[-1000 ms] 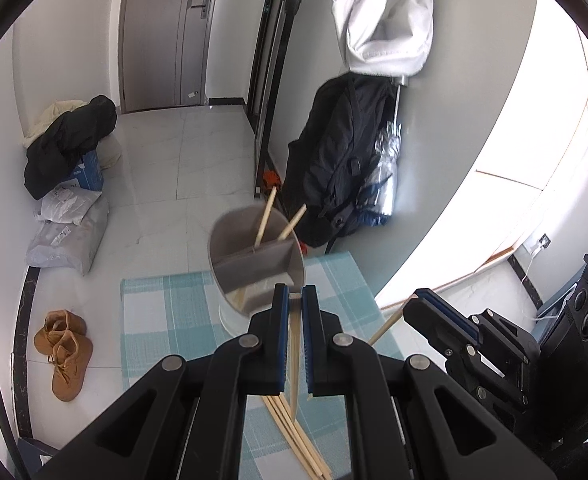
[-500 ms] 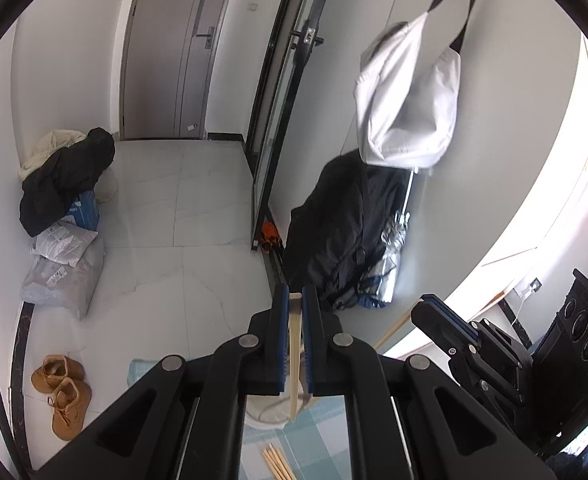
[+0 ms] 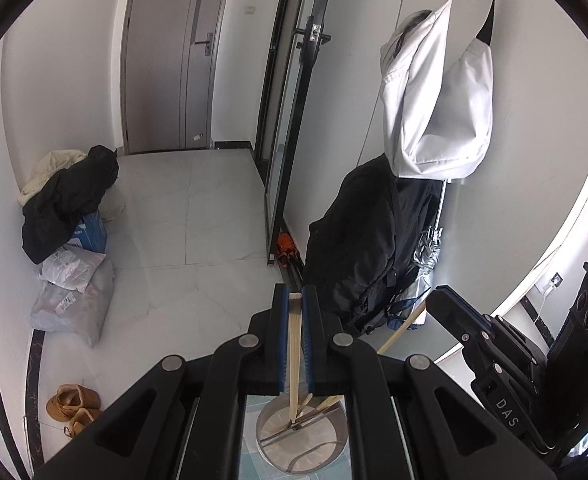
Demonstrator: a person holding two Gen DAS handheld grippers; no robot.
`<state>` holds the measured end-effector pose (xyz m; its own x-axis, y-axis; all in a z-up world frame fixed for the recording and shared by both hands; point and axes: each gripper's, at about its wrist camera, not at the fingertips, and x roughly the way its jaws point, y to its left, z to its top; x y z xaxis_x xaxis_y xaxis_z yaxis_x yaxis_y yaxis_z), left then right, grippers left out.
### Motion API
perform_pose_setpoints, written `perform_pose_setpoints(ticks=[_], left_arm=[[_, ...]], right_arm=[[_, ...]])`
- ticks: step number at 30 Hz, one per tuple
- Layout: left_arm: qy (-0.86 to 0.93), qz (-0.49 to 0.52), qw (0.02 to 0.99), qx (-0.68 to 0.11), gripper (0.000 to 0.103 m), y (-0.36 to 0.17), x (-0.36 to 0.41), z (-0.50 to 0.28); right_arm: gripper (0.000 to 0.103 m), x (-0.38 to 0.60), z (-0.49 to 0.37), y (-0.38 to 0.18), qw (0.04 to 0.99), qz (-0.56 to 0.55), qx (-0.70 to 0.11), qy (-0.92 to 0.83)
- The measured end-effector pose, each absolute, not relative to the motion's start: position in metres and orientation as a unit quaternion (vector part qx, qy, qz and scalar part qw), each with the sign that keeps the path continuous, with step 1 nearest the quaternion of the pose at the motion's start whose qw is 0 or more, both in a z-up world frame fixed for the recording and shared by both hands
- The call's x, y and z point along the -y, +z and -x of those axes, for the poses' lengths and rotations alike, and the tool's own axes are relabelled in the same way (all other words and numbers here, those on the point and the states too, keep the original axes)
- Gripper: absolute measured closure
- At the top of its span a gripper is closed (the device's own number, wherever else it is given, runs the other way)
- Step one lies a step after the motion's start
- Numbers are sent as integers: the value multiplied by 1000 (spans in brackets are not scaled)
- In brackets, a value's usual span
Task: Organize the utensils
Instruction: 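Open both grippers to drop the chopsticks into the holder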
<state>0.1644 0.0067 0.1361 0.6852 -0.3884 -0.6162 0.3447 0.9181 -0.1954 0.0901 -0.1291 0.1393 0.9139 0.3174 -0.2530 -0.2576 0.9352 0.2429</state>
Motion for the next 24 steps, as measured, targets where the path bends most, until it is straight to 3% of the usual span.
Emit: perform_pose_setpoints(ticks=[18, 24], left_arm=[[-214, 32, 892, -397, 99, 90, 3, -176], [-197, 37, 894, -401, 79, 88, -4, -167]], right_arm=[[97, 121, -110, 82, 956, -116, -214, 161], [94, 122, -104, 56, 946, -120, -253, 164]])
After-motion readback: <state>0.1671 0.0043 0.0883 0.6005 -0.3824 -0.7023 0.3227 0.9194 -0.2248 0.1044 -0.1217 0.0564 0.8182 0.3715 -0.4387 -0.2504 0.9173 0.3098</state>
